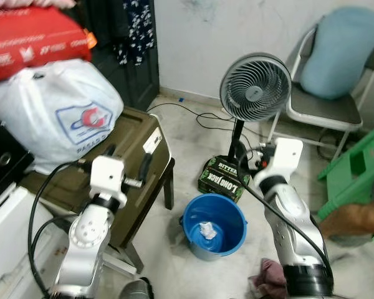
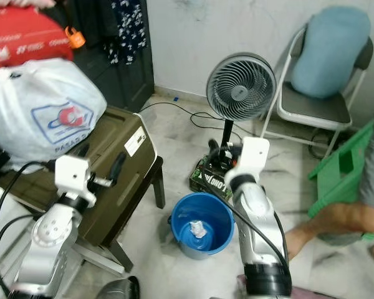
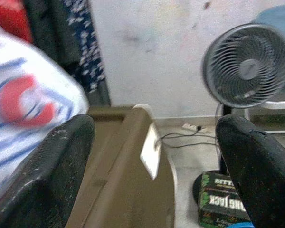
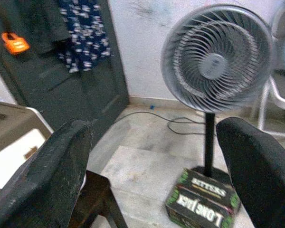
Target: Clean up the room
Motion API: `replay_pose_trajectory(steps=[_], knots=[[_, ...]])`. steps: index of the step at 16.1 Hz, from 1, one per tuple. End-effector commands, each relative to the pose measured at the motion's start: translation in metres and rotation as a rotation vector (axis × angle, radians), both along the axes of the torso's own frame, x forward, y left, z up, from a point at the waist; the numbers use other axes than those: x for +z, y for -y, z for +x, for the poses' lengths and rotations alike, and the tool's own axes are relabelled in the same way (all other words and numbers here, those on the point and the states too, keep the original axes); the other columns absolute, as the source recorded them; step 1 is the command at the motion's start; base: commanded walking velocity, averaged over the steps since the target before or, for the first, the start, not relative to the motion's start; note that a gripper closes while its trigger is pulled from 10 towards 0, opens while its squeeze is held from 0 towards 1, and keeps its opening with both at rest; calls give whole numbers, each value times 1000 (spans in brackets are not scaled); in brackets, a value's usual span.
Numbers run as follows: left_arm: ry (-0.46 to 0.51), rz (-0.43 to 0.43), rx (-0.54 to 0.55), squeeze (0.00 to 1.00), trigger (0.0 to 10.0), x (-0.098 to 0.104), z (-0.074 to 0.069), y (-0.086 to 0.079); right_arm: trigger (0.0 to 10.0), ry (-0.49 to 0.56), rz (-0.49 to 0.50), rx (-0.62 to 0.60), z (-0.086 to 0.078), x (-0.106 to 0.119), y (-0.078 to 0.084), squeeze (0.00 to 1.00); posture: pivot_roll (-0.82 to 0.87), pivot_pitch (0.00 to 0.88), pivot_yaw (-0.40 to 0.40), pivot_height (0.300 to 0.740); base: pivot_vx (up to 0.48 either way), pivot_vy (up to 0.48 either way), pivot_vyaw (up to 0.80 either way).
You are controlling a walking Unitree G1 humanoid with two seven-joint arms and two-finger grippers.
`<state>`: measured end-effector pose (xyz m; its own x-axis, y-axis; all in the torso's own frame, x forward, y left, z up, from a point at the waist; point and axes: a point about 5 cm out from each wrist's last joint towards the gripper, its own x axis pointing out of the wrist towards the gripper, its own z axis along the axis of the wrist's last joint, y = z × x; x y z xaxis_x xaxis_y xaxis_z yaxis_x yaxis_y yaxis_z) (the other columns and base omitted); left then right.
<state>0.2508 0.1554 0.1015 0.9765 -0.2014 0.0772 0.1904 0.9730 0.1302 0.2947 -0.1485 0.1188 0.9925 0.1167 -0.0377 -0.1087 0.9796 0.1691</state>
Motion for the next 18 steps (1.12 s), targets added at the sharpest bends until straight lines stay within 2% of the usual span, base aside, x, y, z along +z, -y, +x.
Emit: replay_pose_trajectory(steps=[1,2,7,10,12,18], knots=[[15,7,19,0,10000,4,-2,-3,10000,-16,-15,43,0,-4,-6,0,48,0,-51,740,0,0,0],[13,7,20,0,10000,5,-5,-4,10000,-1,-16,39,-3,-3,-6,0,35,0,-40,740,0,0,0],[-10,9,-50,0,10000,6,-6,6,10000,6,-49,-34,-14,-4,8,0,-31,0,6,740,0,0,800],[-13,12,-93,0,10000,6,-6,10,10000,23,-74,-46,-19,-2,10,0,-54,0,22,740,0,0,800],[-23,-1,-73,0,10000,7,-3,5,10000,45,-113,-46,-24,2,12,0,-71,0,30,740,0,0,800],[-29,7,-50,0,10000,10,-17,2,10000,1,-112,-76,-45,-4,17,0,-72,0,32,740,0,0,800]])
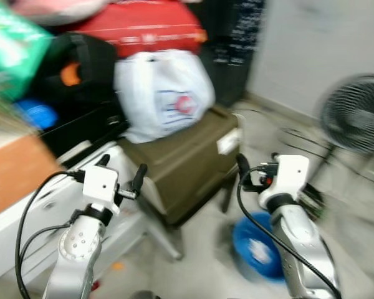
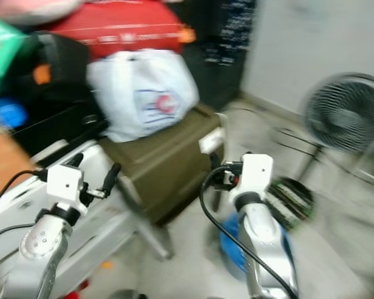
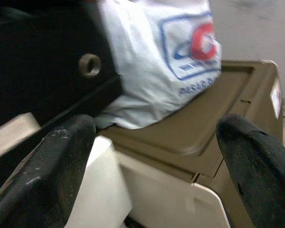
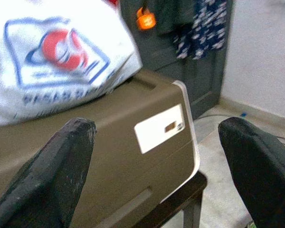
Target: Clean up the room
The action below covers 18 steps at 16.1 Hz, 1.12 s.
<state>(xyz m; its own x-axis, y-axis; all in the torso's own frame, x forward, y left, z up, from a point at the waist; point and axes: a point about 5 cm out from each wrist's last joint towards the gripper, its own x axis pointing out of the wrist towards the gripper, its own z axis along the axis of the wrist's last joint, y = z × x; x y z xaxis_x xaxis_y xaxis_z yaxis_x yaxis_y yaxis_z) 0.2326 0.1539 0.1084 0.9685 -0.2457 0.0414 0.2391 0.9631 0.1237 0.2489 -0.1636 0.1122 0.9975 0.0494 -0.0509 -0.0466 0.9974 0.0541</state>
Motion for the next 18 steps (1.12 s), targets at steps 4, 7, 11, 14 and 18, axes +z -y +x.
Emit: replay_pose_trajectory(steps=[4,7,11,14,18], knots=[[-22,31,37,0,10000,1,-19,-11,10000,-35,-20,-35,-22,0,15,0,-77,0,34,740,0,0,800],[-48,24,47,0,10000,0,-24,-13,10000,-66,-44,-38,-33,-2,23,0,-78,0,31,740,0,0,800],[-53,28,41,0,10000,1,-23,-11,10000,-71,-44,-36,-31,-2,22,0,-79,0,32,740,0,0,800],[-62,41,55,0,10000,1,-22,-12,10000,-75,-43,-35,-31,-1,22,0,-78,0,33,740,0,0,800],[-64,45,56,0,10000,2,-21,-12,10000,-80,-43,-31,-31,-2,22,0,-77,0,33,740,0,0,800]])
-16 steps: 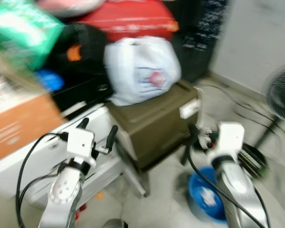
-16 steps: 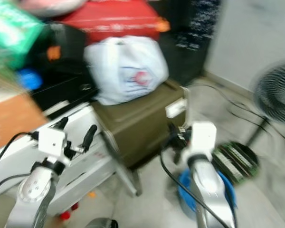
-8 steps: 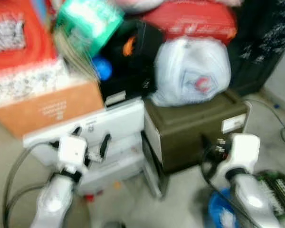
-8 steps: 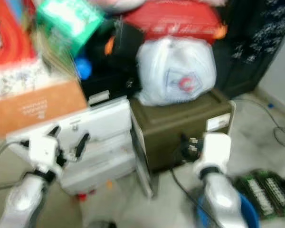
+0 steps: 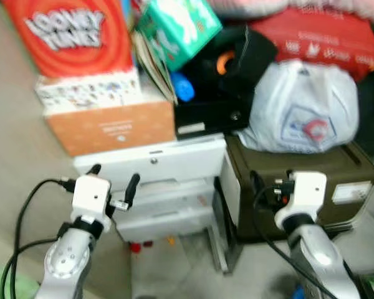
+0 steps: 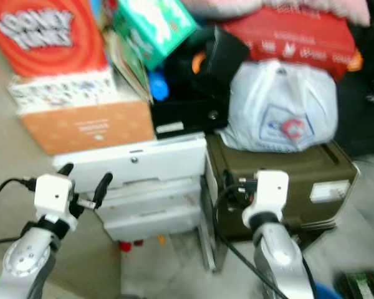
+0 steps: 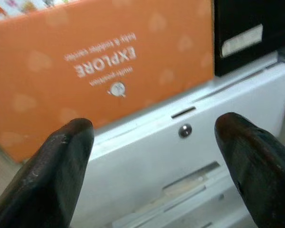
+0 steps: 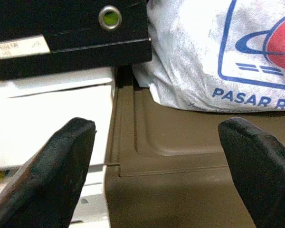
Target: Clean up the room
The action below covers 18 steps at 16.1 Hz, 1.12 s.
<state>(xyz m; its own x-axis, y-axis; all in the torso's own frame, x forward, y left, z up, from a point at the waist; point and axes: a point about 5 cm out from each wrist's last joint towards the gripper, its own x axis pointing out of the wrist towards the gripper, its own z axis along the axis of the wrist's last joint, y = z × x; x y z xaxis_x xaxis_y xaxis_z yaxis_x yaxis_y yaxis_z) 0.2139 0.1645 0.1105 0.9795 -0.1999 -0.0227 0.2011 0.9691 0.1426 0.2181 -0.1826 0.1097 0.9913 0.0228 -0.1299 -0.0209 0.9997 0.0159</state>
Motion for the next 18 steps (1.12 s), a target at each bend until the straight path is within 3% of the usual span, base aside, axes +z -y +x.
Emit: replay_pose_trajectory(steps=[1,3,18], knots=[[-7,13,8,0,10000,0,-2,-1,10000,-3,-3,-7,1,0,3,0,-78,0,33,740,0,0,800],[-7,8,3,0,10000,0,-2,0,10000,-3,-2,-8,1,0,4,0,-78,0,31,740,0,0,800],[-9,18,-18,0,10000,-1,-1,2,10000,-12,0,-1,5,-2,3,0,-72,0,26,740,0,0,0]])
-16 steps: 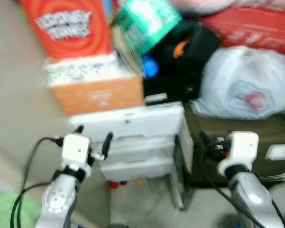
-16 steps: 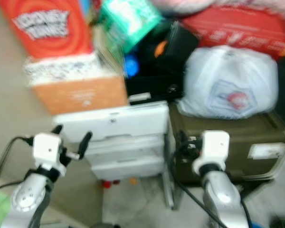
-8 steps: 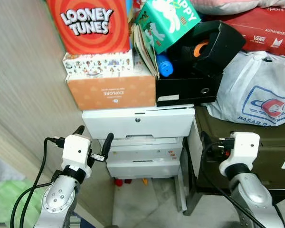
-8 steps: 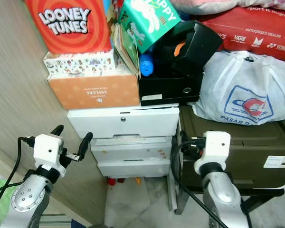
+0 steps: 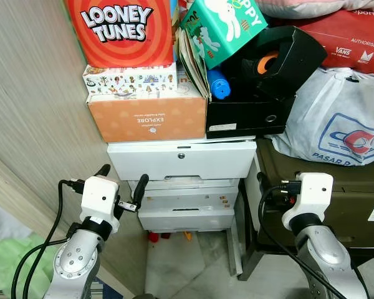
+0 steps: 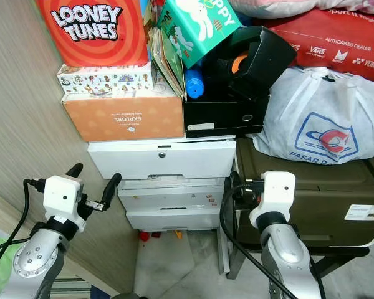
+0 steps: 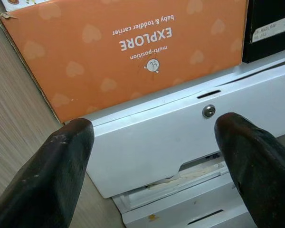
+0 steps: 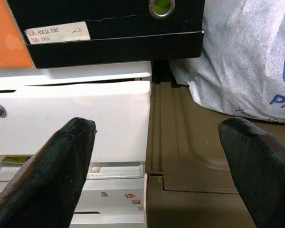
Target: Clean up the room
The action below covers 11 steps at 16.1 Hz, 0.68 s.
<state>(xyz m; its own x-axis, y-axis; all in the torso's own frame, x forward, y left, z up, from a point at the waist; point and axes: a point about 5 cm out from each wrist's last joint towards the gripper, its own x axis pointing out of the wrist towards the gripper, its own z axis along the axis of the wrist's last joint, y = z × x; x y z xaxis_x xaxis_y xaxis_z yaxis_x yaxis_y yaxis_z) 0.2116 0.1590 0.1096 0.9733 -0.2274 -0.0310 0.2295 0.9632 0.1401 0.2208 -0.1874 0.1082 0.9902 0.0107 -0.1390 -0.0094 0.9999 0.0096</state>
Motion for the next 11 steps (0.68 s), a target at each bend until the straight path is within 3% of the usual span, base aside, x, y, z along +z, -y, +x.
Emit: replay_pose_trajectory(steps=[1,11], knots=[[0,19,10,0,10000,0,1,-3,10000,-3,7,9,3,0,-2,0,-72,0,26,740,0,0,0],[11,9,-27,0,10000,2,3,3,10000,-9,-2,6,5,-2,-1,0,-77,0,24,740,0,0,0]])
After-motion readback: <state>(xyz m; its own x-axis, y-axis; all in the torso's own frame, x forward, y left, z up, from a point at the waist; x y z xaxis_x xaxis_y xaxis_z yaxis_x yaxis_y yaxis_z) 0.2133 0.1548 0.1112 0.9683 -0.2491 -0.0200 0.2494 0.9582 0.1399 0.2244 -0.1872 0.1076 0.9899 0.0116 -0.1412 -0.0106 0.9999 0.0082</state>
